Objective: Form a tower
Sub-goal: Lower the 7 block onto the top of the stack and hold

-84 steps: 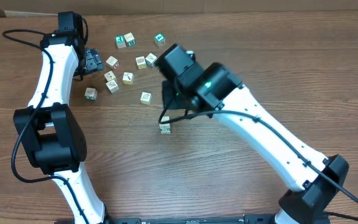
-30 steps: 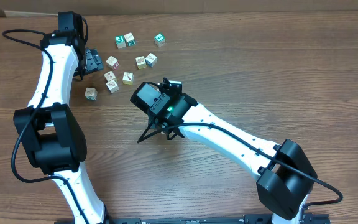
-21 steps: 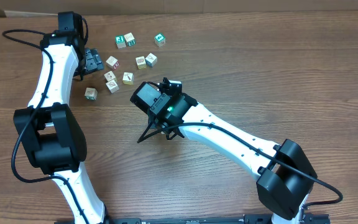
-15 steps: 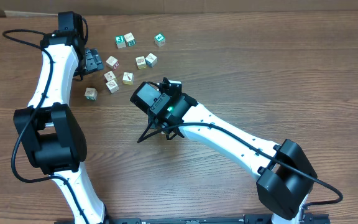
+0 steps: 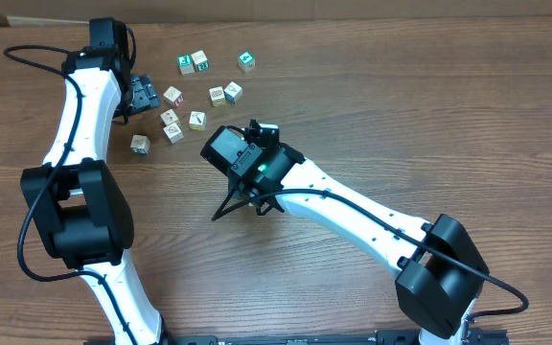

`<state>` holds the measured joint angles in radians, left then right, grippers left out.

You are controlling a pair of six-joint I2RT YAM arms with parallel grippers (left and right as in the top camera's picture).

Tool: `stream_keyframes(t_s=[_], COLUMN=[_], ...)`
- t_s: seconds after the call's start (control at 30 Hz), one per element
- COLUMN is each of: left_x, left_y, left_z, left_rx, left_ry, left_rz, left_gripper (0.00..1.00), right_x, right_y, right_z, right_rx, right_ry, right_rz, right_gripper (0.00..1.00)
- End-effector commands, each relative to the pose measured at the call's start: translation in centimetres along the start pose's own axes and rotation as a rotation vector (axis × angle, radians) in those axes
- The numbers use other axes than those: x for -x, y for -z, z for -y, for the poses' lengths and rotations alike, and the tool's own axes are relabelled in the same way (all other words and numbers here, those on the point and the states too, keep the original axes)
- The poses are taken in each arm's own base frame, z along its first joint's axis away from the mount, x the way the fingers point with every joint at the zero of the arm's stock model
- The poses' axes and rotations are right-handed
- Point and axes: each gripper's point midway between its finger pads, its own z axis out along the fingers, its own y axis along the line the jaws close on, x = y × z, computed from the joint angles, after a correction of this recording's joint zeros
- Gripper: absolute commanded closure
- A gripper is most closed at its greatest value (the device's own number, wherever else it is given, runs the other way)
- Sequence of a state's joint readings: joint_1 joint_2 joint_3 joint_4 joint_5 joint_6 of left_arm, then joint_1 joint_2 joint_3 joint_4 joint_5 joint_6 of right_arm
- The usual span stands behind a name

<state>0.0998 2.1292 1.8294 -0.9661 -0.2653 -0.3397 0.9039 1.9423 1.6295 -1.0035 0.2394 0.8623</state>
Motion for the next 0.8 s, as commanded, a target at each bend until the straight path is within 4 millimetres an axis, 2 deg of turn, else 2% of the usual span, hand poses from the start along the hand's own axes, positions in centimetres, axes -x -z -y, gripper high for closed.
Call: stream_keyframes(t_s=[0.0,0.33,0.77], left_x=[-0.13,-0.13,-0.13], left_y=[-0.25,-0.25,-0.25], left_z=[0.30,0.30,0.30], left_rx=[-0.003,-0.003,-0.003], left_ry=[-0.016,-0.016,-0.016], left_rz=[-0.007,-0.007,-0.007], left_gripper=[0.01,0.00,0.00], right_x=[-0.16,-0.17,-0.17], right_y=[-0.24,-0.24,-0.24], right_z=[-0.13,-0.13,-0.13], right_rx=[0.005,0.005,0.005], right_ry=[0.031,0.031,0.030], right_rz=[-0.007,-0.007,-0.007], right_gripper=[0.87,0.86,0.76])
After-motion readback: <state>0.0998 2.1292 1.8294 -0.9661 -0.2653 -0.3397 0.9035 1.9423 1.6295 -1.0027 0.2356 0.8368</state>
